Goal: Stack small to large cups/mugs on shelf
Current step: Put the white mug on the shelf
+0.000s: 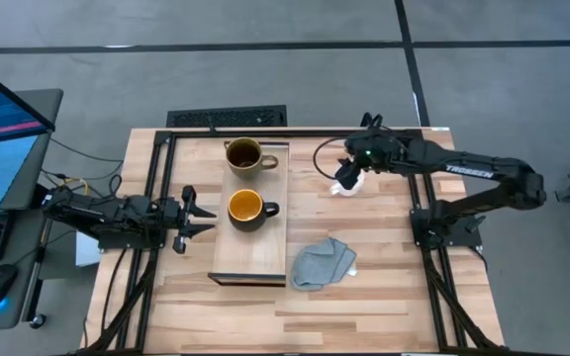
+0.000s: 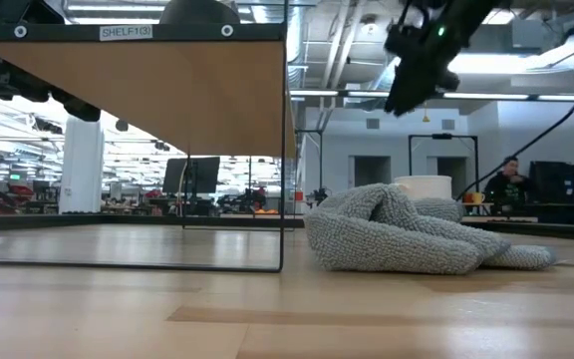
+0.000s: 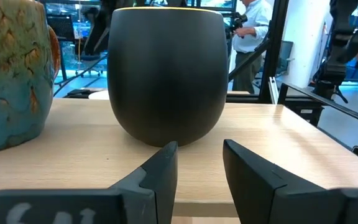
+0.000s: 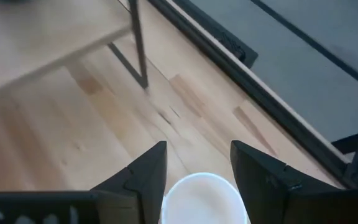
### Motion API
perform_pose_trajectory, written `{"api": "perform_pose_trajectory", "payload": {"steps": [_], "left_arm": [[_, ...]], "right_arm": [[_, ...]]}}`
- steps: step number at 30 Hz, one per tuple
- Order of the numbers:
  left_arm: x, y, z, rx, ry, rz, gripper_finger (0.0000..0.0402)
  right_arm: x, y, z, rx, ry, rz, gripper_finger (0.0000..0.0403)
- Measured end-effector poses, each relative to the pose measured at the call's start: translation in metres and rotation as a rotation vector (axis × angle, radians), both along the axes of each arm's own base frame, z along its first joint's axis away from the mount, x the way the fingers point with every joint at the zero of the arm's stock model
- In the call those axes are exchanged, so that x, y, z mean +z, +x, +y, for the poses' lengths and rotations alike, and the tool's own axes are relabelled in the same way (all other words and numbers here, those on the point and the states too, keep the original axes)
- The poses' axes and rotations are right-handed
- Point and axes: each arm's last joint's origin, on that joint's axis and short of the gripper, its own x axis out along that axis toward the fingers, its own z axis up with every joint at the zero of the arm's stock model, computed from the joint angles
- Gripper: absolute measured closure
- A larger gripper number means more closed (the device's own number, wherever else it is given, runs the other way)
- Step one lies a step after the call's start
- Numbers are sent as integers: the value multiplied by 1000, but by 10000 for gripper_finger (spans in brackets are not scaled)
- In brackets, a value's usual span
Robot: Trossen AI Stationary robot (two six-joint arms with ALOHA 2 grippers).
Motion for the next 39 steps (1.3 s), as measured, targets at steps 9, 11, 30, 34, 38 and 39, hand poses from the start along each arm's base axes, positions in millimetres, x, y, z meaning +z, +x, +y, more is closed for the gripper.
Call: {"api": "perform_pose_trajectory", "payload": {"steps": [9,11,30,34,38,39], "left_arm": [[0,0,0,0,0,0,282],[0,0,0,0,-1,0,282],[0,0,0,0,-2,0,282],[0,0,0,0,-2,0,282],[0,0,0,0,-2,0,282],[0,0,0,0,-3,0,282]], "right_arm": [[-42,24,-13,22,99,-1,202],[-50,30,-15,23,108,13,202],[-91,43,-7,79,305,188,202],[-92,39,2,84,328,238,202],[-94,37,12,77,358,286,202],[-94,36,15,76,365,301,202]]}}
